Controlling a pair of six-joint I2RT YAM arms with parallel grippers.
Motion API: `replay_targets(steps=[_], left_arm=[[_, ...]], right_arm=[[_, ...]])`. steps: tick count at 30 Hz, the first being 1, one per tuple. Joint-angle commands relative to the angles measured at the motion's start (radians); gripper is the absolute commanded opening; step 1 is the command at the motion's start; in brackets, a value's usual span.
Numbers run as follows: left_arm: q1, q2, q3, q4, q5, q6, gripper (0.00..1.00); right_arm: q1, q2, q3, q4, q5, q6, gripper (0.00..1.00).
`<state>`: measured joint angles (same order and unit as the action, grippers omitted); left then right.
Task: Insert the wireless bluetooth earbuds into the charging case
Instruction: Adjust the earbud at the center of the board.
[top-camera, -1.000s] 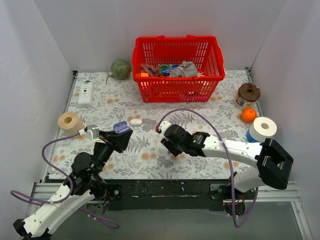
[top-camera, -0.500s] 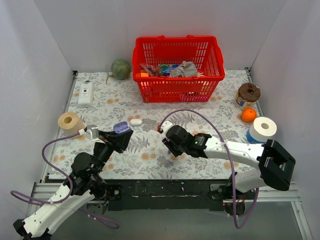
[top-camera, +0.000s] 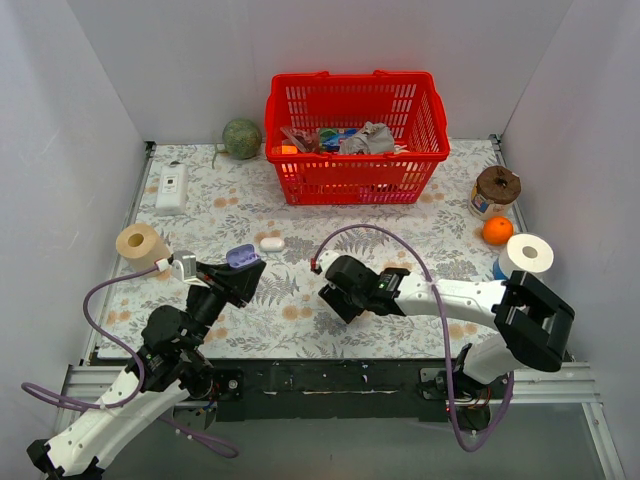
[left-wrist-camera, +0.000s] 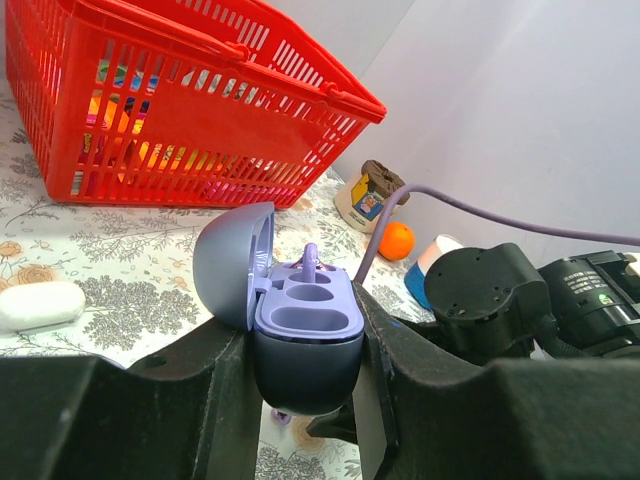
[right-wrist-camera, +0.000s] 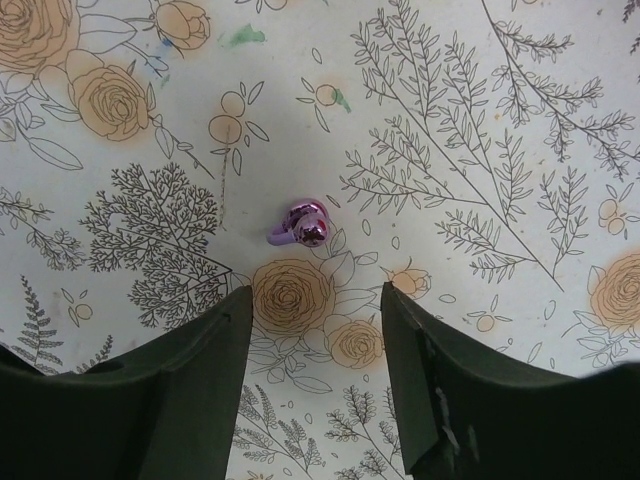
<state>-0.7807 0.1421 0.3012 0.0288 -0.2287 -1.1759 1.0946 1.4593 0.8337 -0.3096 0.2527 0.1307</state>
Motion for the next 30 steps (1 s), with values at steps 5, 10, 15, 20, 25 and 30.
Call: replay_targets(steps=[5,10,15,20,25,30], left_arm=[[0.003,-0.002,-0.004,-0.007,-0.015,-0.001,0.0],[0.004,-0.001,-0.002,-0.01,-0.015,0.002,0.0],[0.003,-0.001,0.001,-0.013,-0.017,0.007,0.0],[0.003,0.005,0.001,-0.013,-0.018,0.005,0.0],[0.004,0.013,0.003,-0.013,-0.02,0.01,0.0],[0.003,0.019,0.004,-0.012,-0.021,0.012,0.0]], right_arm=[[0.005,0.052,0.044,0.033,-0.016,-0.014,0.64],[0.007,0.075,0.074,0.04,-0.033,-0.035,0.64],[0.005,0.099,0.099,0.032,-0.064,-0.065,0.64],[0.007,0.131,0.131,0.012,-0.07,-0.091,0.65],[0.004,0.162,0.143,0.0,-0.059,-0.102,0.64],[0.004,0.173,0.142,0.001,-0.056,-0.102,0.61]])
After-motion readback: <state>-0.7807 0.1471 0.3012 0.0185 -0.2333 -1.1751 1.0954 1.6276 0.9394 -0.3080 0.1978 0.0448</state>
